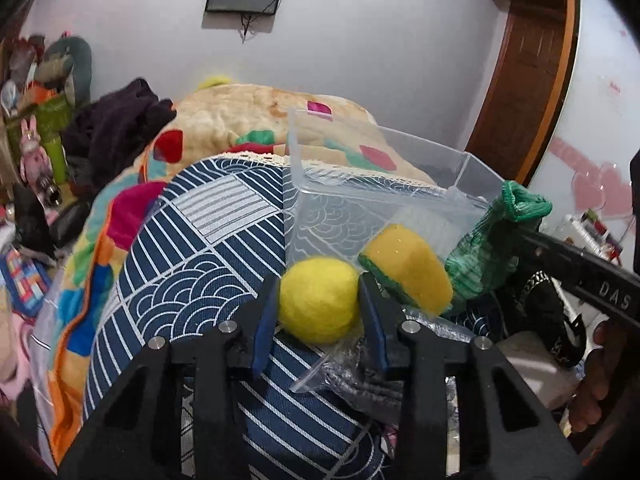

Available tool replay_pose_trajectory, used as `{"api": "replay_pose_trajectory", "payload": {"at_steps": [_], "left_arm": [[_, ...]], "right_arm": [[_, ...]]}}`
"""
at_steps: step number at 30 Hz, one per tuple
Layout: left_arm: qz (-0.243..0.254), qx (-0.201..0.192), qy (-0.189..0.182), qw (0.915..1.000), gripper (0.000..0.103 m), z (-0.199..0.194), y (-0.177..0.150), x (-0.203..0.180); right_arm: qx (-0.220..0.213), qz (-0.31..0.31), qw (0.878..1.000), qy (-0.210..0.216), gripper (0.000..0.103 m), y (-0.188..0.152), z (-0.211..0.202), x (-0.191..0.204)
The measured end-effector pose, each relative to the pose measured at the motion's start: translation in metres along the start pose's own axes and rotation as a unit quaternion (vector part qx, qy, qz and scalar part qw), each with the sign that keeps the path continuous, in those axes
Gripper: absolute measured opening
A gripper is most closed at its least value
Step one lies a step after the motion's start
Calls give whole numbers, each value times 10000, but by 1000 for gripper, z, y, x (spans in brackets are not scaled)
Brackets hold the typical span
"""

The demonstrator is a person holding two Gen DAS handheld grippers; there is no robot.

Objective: Organize soft objects
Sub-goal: 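Grasp the yellow felt ball with left tool while right tool grasps green knitted item, then drop yellow ball into clear box with left tool while right tool drops green item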

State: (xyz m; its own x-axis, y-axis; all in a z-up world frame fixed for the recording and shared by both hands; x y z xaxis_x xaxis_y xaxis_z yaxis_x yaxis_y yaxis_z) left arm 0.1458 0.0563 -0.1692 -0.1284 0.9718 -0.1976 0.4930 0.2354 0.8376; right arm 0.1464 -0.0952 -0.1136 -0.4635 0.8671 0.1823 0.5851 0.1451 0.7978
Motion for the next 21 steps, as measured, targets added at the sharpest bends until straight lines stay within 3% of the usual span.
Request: {"api": "replay_pose_trajectory", "payload": {"at_steps": [5, 9, 13, 21], "left_arm": [[128, -139, 140, 9997, 38, -10, 6, -3], [74, -299, 129, 9994, 38, -22, 16, -1], [171, -442, 168, 9987, 38, -33, 25, -3], [177, -547, 267, 9980, 38, -42, 33, 2]], "right_arm": [[-119, 39, 9999, 34, 17, 3, -8, -3], [-326, 264, 9982, 422, 16, 10, -25, 0], [-594, 189, 9968, 494, 16, 19, -43, 6], [-1015, 84, 9946, 197, 17, 36, -64, 0]]}}
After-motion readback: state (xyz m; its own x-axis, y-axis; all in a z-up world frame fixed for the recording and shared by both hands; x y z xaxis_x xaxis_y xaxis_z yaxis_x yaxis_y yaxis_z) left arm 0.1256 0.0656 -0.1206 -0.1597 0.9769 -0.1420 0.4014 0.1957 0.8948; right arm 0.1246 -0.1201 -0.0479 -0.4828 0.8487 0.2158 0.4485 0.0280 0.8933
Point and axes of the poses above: each gripper's, at about its wrist camera, not at the fingertips, and z roughly the way its jaws point, x to its left, y to its top, the point moved 7 cm from there along z, roughly the way its jaws point, and after that the axes turned 6 degrees about -x, right-handed, at the moved point
